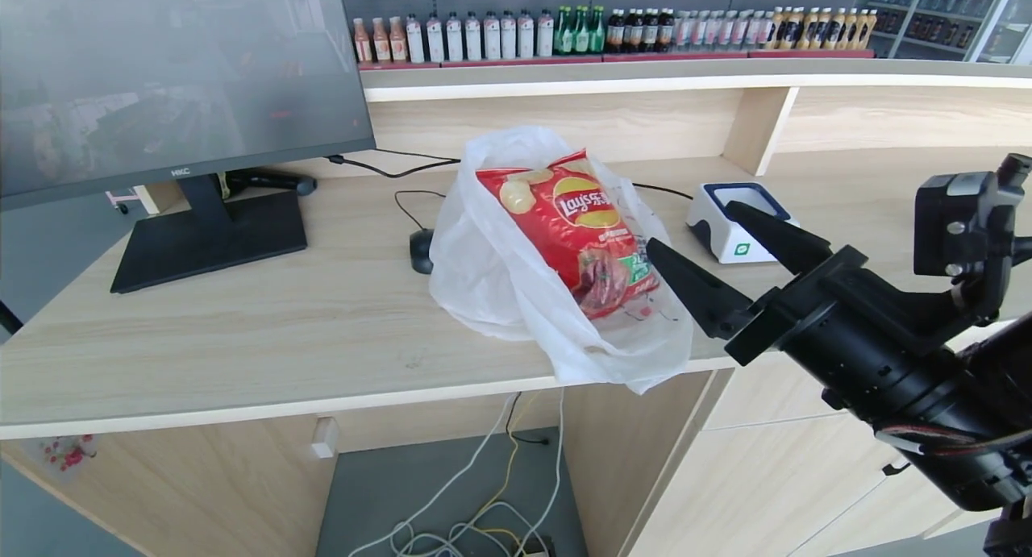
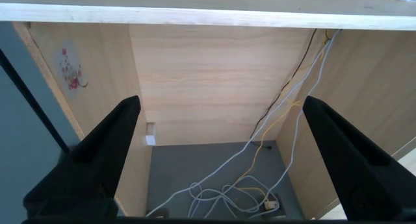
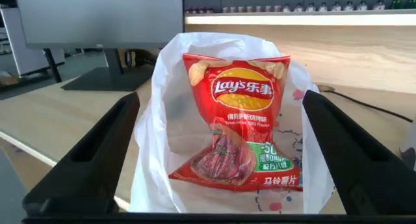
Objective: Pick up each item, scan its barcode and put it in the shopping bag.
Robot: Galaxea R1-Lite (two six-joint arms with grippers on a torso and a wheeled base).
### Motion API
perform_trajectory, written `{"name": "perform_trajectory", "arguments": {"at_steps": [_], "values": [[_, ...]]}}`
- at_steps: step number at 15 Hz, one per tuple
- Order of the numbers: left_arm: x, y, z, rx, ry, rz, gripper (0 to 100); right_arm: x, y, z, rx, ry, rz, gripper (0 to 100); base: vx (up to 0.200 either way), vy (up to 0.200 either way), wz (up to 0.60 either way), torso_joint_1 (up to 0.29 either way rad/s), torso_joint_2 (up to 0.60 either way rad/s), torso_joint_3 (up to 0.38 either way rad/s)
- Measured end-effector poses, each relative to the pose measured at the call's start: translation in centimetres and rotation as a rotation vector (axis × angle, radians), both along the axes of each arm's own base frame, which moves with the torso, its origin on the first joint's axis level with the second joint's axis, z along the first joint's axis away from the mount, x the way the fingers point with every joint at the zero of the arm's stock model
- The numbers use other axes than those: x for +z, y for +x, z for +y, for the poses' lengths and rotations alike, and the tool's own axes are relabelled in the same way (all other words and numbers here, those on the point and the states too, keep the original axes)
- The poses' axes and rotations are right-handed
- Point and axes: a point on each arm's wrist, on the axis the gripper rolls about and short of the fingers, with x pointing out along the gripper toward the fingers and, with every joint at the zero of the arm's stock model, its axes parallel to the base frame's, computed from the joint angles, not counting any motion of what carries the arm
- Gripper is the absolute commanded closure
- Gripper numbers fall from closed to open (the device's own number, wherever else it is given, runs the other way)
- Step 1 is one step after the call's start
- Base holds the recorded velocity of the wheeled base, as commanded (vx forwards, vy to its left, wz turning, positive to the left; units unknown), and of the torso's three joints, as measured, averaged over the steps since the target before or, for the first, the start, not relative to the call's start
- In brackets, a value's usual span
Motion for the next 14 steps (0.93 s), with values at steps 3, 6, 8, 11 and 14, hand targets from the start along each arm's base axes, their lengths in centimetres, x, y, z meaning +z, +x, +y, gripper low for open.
{"name": "perform_trajectory", "arguments": {"at_steps": [3, 6, 8, 11, 14], "values": [[-0.01, 0.00, 0.00, 0.001, 0.000, 0.001, 0, 0.07, 0.20, 0.04, -0.009, 0.002, -0.003, 0, 0.000, -0.133, 0.00, 0.002, 0.00, 0.003], [0.00, 0.00, 0.00, 0.002, -0.014, 0.000, 0, 0.12, 0.76, -0.13, -0.030, -0.003, -0.007, 0, 0.000, -0.200, 0.00, 0.014, 0.00, -0.001], [-0.01, 0.00, 0.00, 0.002, -0.015, 0.001, 0, 0.36, 0.87, -0.09, -0.032, 0.005, -0.020, 0, 0.000, -0.200, 0.00, -0.002, 0.01, 0.005], [0.00, 0.00, 0.00, 0.002, -0.015, 0.000, 0, 0.34, 0.99, -0.03, -0.031, 0.007, -0.022, 0, 0.000, -0.200, 0.00, 0.002, 0.00, 0.002], [0.00, 0.00, 0.00, 0.002, -0.015, 0.000, 0, 0.39, 1.01, -0.01, -0.026, 0.012, -0.026, 0, 0.000, -0.200, 0.00, 0.007, 0.00, 0.004]]}}
